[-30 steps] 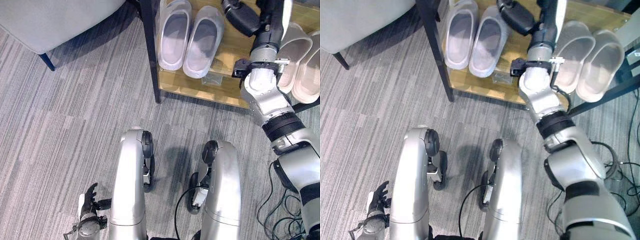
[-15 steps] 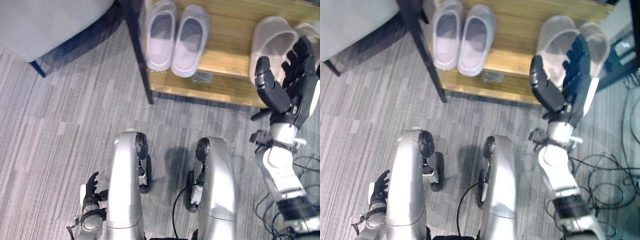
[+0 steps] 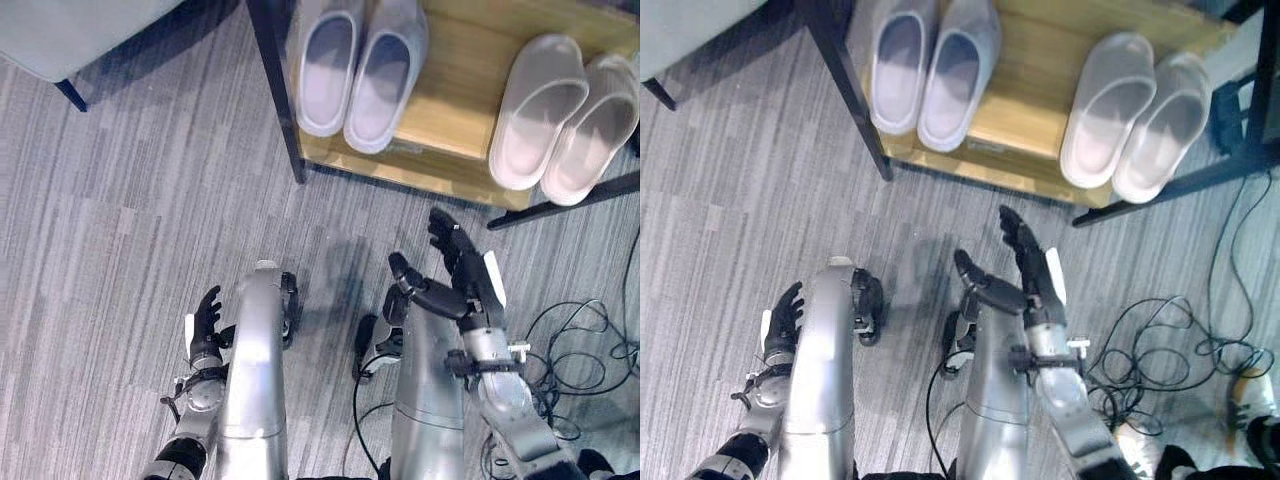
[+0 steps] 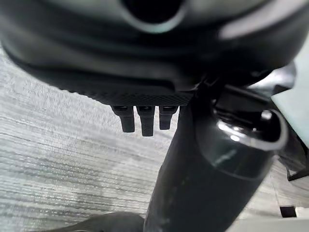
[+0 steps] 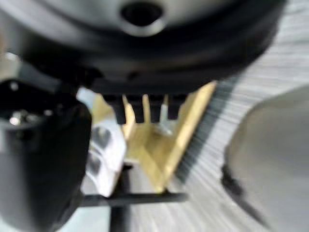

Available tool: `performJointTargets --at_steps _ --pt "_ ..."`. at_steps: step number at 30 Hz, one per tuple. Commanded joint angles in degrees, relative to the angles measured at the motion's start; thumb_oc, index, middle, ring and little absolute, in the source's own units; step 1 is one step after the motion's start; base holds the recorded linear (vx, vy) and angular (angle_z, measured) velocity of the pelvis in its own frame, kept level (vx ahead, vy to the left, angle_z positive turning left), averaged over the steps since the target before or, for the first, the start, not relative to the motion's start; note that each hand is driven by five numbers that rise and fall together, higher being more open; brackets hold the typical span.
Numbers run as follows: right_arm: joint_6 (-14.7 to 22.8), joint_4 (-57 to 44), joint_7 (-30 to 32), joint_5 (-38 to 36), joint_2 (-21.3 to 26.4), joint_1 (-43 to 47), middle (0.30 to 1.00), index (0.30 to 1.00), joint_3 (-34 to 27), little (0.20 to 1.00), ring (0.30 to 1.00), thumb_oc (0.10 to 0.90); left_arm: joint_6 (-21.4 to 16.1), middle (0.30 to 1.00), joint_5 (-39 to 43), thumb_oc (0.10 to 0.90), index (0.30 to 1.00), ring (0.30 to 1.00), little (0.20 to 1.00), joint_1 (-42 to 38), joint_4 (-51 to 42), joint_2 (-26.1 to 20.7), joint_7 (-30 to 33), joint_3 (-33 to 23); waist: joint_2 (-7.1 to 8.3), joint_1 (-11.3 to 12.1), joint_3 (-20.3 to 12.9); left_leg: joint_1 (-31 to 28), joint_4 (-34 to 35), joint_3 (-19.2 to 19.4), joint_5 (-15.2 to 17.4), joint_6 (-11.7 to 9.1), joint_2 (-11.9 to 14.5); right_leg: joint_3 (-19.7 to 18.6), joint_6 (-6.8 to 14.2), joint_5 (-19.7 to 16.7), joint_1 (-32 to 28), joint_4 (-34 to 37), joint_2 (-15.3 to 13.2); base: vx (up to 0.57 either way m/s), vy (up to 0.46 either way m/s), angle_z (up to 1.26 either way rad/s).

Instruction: Arrange the slippers neatly on the shoe rack.

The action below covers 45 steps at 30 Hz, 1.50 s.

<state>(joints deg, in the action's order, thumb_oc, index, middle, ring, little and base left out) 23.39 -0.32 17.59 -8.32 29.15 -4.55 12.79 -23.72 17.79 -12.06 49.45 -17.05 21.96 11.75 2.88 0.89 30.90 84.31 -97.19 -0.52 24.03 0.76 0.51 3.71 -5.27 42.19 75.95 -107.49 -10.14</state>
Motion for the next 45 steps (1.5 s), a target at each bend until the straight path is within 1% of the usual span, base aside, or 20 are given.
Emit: performJointTargets --at_steps 1,3,8,10,11,12,13,15,17,21,22,25,30,32,33,34,36,39,43,45 --pt "2.85 -2.23 -0.89 -1.05 -2.29 -2.59 0.900 0.900 -1.47 0.900 0.900 0.800 -1.49 0.900 -7.64 0.800 0.900 0.900 0.900 4.74 4.16 -0.02 2.33 1.50 2.43 0.91 -11.91 -7.76 10.42 -4.65 0.59 0.56 0.94 -2.06 1.47 -12.85 -1.41 18.26 -2.28 -0.01 0.040 0.14" --pt "2.37 2.80 -1.12 -0.19 -3.87 -4.16 0.900 0.900 -0.34 0.900 0.900 0.800 -1.09 0.900 -15.66 0.800 0.900 0.900 0.900 5.44 4.74 -1.09 3.47 4.70 2.86 0.58 -13.80 -12.78 16.68 -4.58 -0.83 0.28 1.81 -0.75 2.15 -13.92 -6.60 25.05 -3.18 0.01 0.078 0.09" --pt "0.56 22.38 -0.28 0.82 -8.33 -6.47 0.900 0.900 -0.19 0.900 0.900 0.800 1.43 0.900 -24.30 0.800 0.900 0.900 0.900 7.89 9.30 -1.68 1.30 7.76 3.04 -0.37 -17.97 -31.54 37.37 -2.51 -5.44 -0.44 2.26 3.04 5.06 -19.43 -24.69 47.45 -2.75 0.08 0.074 0.05" --pt "-0.10 29.56 0.68 2.09 -9.32 -6.37 0.900 0.900 -1.07 0.900 0.900 0.800 2.60 0.900 -25.46 0.800 0.900 0.900 0.900 8.87 10.49 -1.78 -0.24 7.18 3.00 -0.53 -19.74 -41.23 47.63 -2.32 -7.67 -0.26 2.11 4.15 6.97 -23.15 -33.43 57.01 -1.49 0.14 0.054 -0.17" --pt "-0.71 33.27 0.78 1.72 -9.82 -5.84 0.900 0.900 -1.86 0.900 0.900 0.800 3.03 0.900 -26.37 0.800 0.900 0.900 0.900 9.15 11.59 -1.97 -0.20 6.57 2.92 -0.81 -20.98 -44.97 53.51 -2.06 -11.19 -0.02 1.74 5.10 7.24 -27.00 -37.37 62.93 -1.52 0.05 0.029 -0.23" --pt "-0.69 33.31 0.78 1.72 -9.83 -5.80 0.900 0.900 -1.85 0.900 0.900 0.800 3.03 0.900 -26.37 0.800 0.900 0.900 0.900 9.14 11.59 -1.97 -0.19 6.56 2.91 -0.82 -20.68 -45.47 53.87 -2.08 -11.36 -0.02 1.73 5.18 7.24 -27.16 -37.88 63.28 -1.50 0.20 0.040 -0.10" --pt "-1.51 39.97 0.37 2.13 -10.02 -6.31 0.900 0.900 -3.31 0.900 0.900 0.800 3.81 0.900 -28.84 0.800 0.900 0.900 0.900 11.34 14.77 -1.64 -1.56 6.16 2.61 -0.92 -23.08 -54.17 63.42 -0.87 -14.22 -0.68 1.06 5.41 9.08 -31.36 -46.76 74.12 -0.27 0.28 0.002 -0.07" --pt "-2.38 44.59 0.41 3.01 -10.27 -7.25 0.900 0.900 -4.26 0.900 0.900 0.800 4.38 0.900 -28.20 0.800 0.900 0.900 0.900 13.61 17.94 -0.60 -3.12 3.73 2.18 -0.82 -24.99 -63.24 74.13 0.98 -18.14 -2.09 0.91 5.19 11.46 -36.50 -54.71 83.28 1.06 0.26 0.002 -0.27" --pt "-3.55 49.79 0.16 2.62 -10.90 -6.95 0.900 0.900 -4.59 0.900 0.900 0.800 4.89 0.900 -24.36 0.800 0.900 0.900 0.900 14.52 19.70 0.03 -4.57 0.92 0.79 0.12 -25.92 -70.83 83.61 2.36 -23.60 -3.21 1.43 5.00 13.27 -39.34 -60.41 87.44 2.22 0.07 -0.018 -0.57" --pt "-4.30 54.49 -0.30 2.47 -12.31 -6.52 0.900 0.900 -5.42 0.900 0.900 0.800 4.64 0.900 -22.95 0.800 0.900 0.900 0.900 14.64 21.04 -0.23 -4.33 -1.45 -1.57 0.54 -26.03 -76.63 90.76 3.19 -26.09 -3.08 2.82 4.64 14.38 -38.42 -65.97 84.97 2.34 -0.09 -0.110 -0.40" --pt "-4.71 56.85 0.08 2.47 -12.82 -5.79 0.900 0.900 -5.87 0.900 0.900 0.800 4.90 0.900 -23.02 0.800 0.900 0.900 0.900 14.23 22.18 -0.66 -3.99 -1.81 -1.30 1.13 -27.56 -78.07 93.47 3.54 -27.59 -3.41 2.87 3.71 14.98 -39.30 -73.09 89.58 1.54 -0.16 -0.237 -0.13" --pt "-4.99 60.85 -0.12 0.05 -13.87 -6.07 0.900 0.900 -5.86 0.900 0.900 0.800 4.30 0.900 -22.06 0.800 0.900 0.900 0.900 13.17 20.59 -0.91 -3.64 -1.63 -1.52 1.45 -28.99 -78.01 95.87 3.74 -29.00 -4.35 3.73 0.49 13.98 -35.22 -75.87 96.23 4.68 -0.22 -0.231 -0.03" --pt "-4.42 59.54 0.58 0.08 -12.15 -5.55 0.900 0.900 -5.44 0.900 0.900 0.800 2.79 0.900 -24.18 0.800 0.900 0.900 0.900 10.98 12.73 -0.86 -2.72 4.05 -1.65 1.42 -28.17 -75.38 95.13 2.07 -32.60 -6.19 4.93 -0.13 12.03 -36.26 -77.58 103.81 6.74 -0.26 -0.179 -0.14" --pt "-4.26 59.15 0.89 0.35 -11.25 -5.46 0.900 0.900 -5.57 0.900 0.900 0.800 1.99 0.900 -24.70 0.800 0.900 0.900 0.900 10.51 5.69 -0.67 -3.45 6.46 -0.73 1.36 -26.65 -74.69 90.95 -0.29 -29.43 -5.58 1.74 -0.08 11.66 -37.65 -77.03 104.45 6.53 -0.26 -0.125 -0.20" --pt "-4.26 59.14 0.89 0.36 -11.25 -5.45 0.900 0.900 -5.58 0.900 0.900 0.800 2.03 0.900 -24.69 0.800 0.900 0.900 0.900 10.51 5.65 -0.68 -3.47 6.46 -0.77 1.33 -26.77 -74.49 90.94 -0.34 -29.53 -5.58 1.77 -0.04 11.66 -37.80 -76.89 104.54 6.58 -0.25 -0.135 -0.10" --pt "-4.08 58.46 0.84 0.06 -11.11 -6.33 0.900 0.900 -6.63 0.900 0.900 0.800 1.41 0.900 -25.41 0.800 0.900 0.900 0.900 11.66 -2.81 -1.18 -5.06 8.20 0.22 0.76 -26.48 -76.10 87.61 0.16 -24.43 -3.92 -1.41 -0.41 11.58 -38.86 -76.49 105.66 6.13 -0.17 -0.086 -0.14" --pt "-4.75 60.12 0.71 0.19 -11.38 -6.42 0.900 0.900 -7.02 0.900 0.900 0.800 1.03 0.900 -26.01 0.800 0.900 0.900 0.900 13.09 -7.86 -1.20 -6.57 9.69 -0.59 0.25 -27.45 -78.58 89.58 -0.18 -21.48 -2.19 -3.87 -1.68 11.63 -39.13 -75.66 106.42 7.25 -0.11 -0.035 -0.22" --pt "-5.39 61.16 1.34 0.10 -11.39 -5.65 0.900 0.900 -7.62 0.900 0.900 0.800 1.18 0.900 -25.81 0.800 0.900 0.900 0.900 13.16 -14.44 -1.38 -10.08 12.95 -1.63 -0.13 -27.71 -80.04 93.18 -2.05 -21.27 -0.69 -4.70 -3.02 11.49 -38.83 -75.35 105.80 8.28 0.03 0.020 -0.20" --pt "-5.75 60.78 0.96 -1.07 -11.61 -4.49 0.900 0.900 -8.17 0.900 0.900 0.800 2.18 0.900 -25.50 0.800 0.900 0.900 0.900 13.55 -17.98 -2.08 -14.04 15.98 -2.15 -0.64 -27.42 -80.63 95.29 -0.42 -21.88 -0.10 -4.25 -4.02 11.81 -38.74 -74.30 105.07 8.74 -0.02 0.035 -0.32" --pt "-6.52 59.57 1.10 -0.07 -11.17 -0.93 0.900 0.900 -7.51 0.900 0.900 0.800 2.61 0.900 -22.72 0.800 0.900 0.900 0.900 14.09 -24.08 -4.30 -17.46 16.76 -3.70 0.53 -24.94 -79.37 95.06 2.26 -21.78 0.05 -2.20 0.63 13.57 -38.30 -69.18 98.18 6.42 -0.17 -0.032 -0.91"
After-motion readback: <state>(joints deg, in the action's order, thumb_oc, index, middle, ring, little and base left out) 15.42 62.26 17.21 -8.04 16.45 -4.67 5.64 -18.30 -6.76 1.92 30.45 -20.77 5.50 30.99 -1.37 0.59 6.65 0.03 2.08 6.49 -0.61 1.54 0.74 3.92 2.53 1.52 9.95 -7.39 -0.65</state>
